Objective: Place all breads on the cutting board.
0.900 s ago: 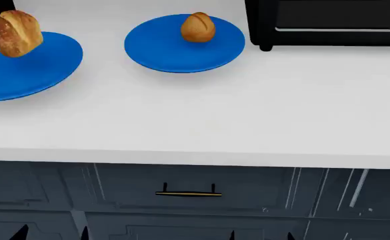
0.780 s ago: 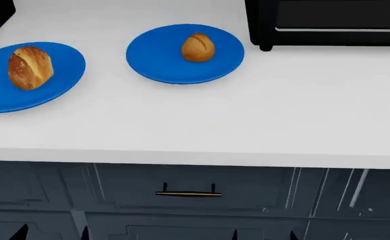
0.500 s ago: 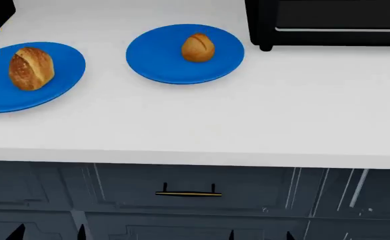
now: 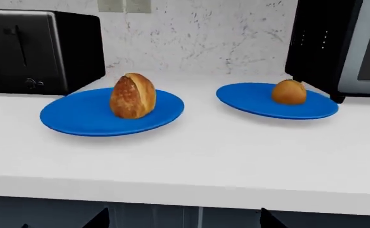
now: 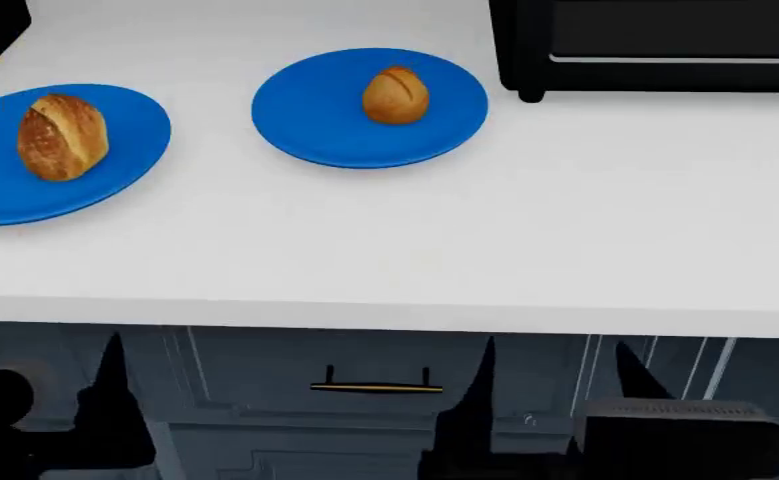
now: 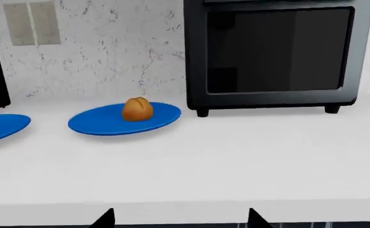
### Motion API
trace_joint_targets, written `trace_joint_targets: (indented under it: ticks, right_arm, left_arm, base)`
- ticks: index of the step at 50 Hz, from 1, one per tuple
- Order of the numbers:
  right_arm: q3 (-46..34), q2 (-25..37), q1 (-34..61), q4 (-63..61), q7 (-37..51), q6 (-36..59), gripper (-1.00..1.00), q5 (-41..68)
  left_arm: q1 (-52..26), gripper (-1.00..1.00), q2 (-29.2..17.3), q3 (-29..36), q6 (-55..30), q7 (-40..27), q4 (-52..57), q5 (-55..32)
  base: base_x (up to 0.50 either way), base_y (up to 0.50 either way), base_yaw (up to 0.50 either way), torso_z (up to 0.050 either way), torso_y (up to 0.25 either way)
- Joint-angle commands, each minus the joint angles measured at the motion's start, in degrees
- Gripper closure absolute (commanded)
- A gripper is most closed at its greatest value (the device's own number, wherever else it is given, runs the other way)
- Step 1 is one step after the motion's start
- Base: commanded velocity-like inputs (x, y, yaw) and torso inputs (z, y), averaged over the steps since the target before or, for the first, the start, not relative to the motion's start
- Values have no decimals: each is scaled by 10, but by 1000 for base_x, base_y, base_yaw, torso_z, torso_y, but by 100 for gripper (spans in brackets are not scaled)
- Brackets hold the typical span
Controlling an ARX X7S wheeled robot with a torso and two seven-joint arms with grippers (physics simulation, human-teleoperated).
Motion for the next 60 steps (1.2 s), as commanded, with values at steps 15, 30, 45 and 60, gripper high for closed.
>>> trace_joint_targets:
  ticks: [15,30,45,60]
  right_arm:
    - [98,103,229,-266,200,441,-100,352]
    - [106,214,326,-249,365,521,-100,603]
    - [58,333,389,-197,561,481,-100,831]
    - [37,379,396,-190,615,448,-100,878]
  left_arm:
    - [-303,-100,-213,-97,-309,-667,82,-915]
    - [-349,-100,-299,-14,-262,-747,72,-1004]
    - [-403,-100,-389,25,-203,-763,75,-1073]
    - [-416,-100,-437,43,-158,-753,96,-1091]
  base:
    - [0,0,0,0,0]
    - [0,0,0,0,0]
    - [0,0,0,0,0]
    - [0,0,0,0,0]
